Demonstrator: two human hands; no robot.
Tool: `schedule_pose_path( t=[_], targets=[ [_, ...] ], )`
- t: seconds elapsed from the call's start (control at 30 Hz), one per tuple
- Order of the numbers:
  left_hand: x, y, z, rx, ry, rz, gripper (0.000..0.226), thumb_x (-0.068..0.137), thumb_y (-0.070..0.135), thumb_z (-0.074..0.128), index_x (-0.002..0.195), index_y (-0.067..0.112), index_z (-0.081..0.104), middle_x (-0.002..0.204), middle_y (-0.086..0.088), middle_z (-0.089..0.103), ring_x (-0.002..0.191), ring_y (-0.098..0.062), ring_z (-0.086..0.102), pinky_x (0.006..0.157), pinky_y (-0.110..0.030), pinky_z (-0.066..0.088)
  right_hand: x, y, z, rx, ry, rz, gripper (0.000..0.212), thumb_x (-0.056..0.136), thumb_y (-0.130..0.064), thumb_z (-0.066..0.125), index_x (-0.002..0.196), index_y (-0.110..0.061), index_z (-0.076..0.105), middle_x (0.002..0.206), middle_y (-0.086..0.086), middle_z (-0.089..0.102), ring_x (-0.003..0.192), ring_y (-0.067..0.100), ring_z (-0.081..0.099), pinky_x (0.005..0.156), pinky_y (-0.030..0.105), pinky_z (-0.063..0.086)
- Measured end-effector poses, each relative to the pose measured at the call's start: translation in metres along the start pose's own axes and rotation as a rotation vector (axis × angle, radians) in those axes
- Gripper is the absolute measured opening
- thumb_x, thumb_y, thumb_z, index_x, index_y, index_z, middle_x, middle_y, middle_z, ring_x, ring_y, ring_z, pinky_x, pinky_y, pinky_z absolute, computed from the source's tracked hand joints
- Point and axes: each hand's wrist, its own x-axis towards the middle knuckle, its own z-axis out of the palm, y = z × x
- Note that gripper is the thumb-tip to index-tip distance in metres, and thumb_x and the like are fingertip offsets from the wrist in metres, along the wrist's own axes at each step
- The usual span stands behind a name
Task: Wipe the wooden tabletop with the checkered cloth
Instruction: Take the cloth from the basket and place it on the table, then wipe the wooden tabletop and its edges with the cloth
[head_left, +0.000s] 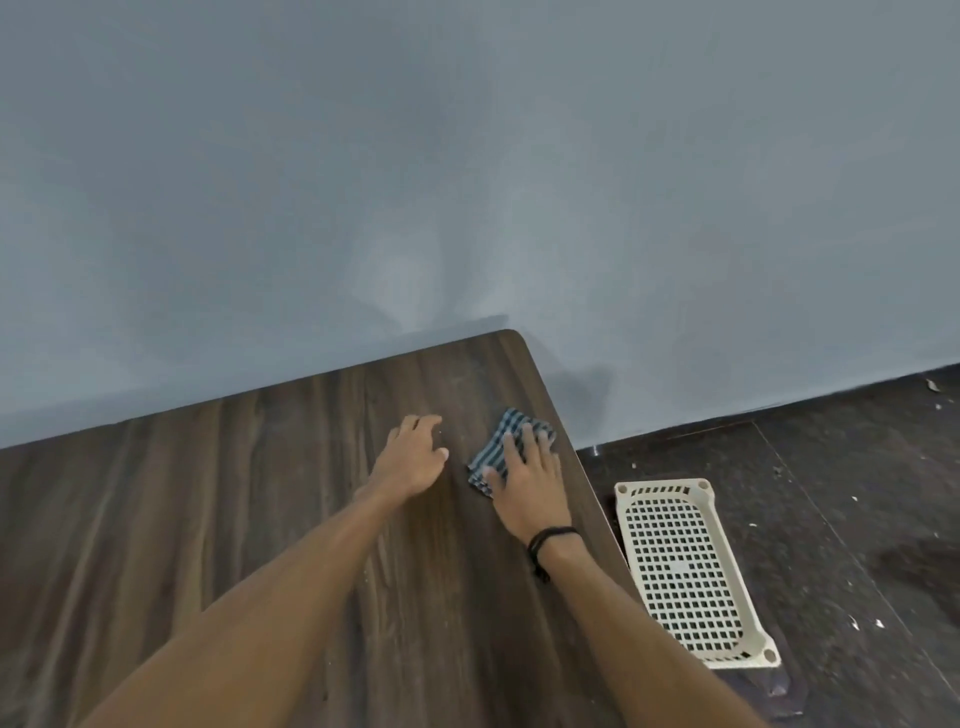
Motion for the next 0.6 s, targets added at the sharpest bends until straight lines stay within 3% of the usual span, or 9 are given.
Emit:
schedule_pose_path(
  t=[0.07, 0.17, 0.27, 0.4, 0.5, 0.6],
  targets=[
    [0.004, -0.011, -0.004, 0.091, -0.01, -0.003, 0.065, 0.098, 0.034, 0.055, 0.154, 0.024, 0.023, 0.162, -0.003, 0.017, 0.149, -0.029, 0.015, 0.119, -0.048, 0.02, 0.005, -0.004, 0.013, -0.066, -0.06, 0.046, 0.066, 0.108, -0.045, 0.029, 0.163, -0.017, 0.005, 0.169, 0.011, -0.008, 0.155, 0.032, -0.012, 0.124, 0.048, -0.005],
    [0.014, -0.024, -0.01, 0.213, -0.037, 0.034, 0.075, 0.096, 0.048, 0.053, 0.156, 0.031, 0.01, 0.165, 0.001, -0.003, 0.151, -0.028, -0.006, 0.119, -0.056, 0.005, 0.027, -0.008, 0.01, -0.051, -0.076, 0.112, 0.07, 0.107, -0.043, 0.031, 0.162, -0.021, -0.005, 0.168, 0.01, -0.015, 0.154, 0.032, -0.018, 0.123, 0.05, -0.01],
    [0.025, -0.037, -0.017, 0.228, -0.026, 0.078, 0.074, 0.097, 0.056, 0.045, 0.156, 0.034, 0.006, 0.165, 0.002, -0.01, 0.15, -0.027, -0.014, 0.118, -0.059, -0.001, 0.047, -0.011, 0.001, -0.014, -0.135, 0.132, 0.072, 0.104, -0.044, 0.033, 0.162, -0.027, -0.007, 0.168, 0.006, -0.018, 0.153, 0.029, -0.022, 0.121, 0.05, -0.014],
    [0.03, -0.05, -0.009, 0.157, -0.02, 0.063, 0.074, 0.096, 0.063, 0.037, 0.156, 0.035, 0.004, 0.164, 0.003, -0.016, 0.149, -0.026, -0.019, 0.118, -0.063, -0.001, 0.035, 0.001, 0.004, -0.074, -0.131, 0.027, 0.066, 0.104, -0.049, 0.027, 0.163, -0.03, 0.002, 0.168, -0.002, -0.016, 0.154, 0.021, -0.02, 0.12, 0.047, -0.018],
    [0.032, -0.057, -0.003, 0.177, -0.279, -0.008, 0.107, 0.078, 0.076, 0.056, 0.154, 0.042, -0.011, 0.156, 0.005, -0.035, 0.145, -0.033, -0.028, 0.115, -0.066, -0.005, 0.042, 0.018, 0.002, -0.062, -0.049, 0.036, 0.054, 0.107, -0.044, 0.025, 0.159, -0.029, 0.02, 0.169, -0.003, -0.009, 0.155, 0.019, -0.016, 0.12, 0.047, -0.016],
    [0.041, -0.053, -0.012, 0.247, -0.47, -0.062, 0.13, 0.066, 0.067, 0.077, 0.15, 0.045, -0.021, 0.152, 0.003, -0.043, 0.141, -0.04, -0.032, 0.113, -0.068, -0.003, 0.072, 0.014, 0.001, -0.041, 0.006, 0.118, 0.053, 0.108, -0.037, 0.026, 0.158, -0.019, 0.02, 0.17, 0.003, -0.005, 0.156, 0.024, -0.012, 0.123, 0.051, -0.006]
  ],
)
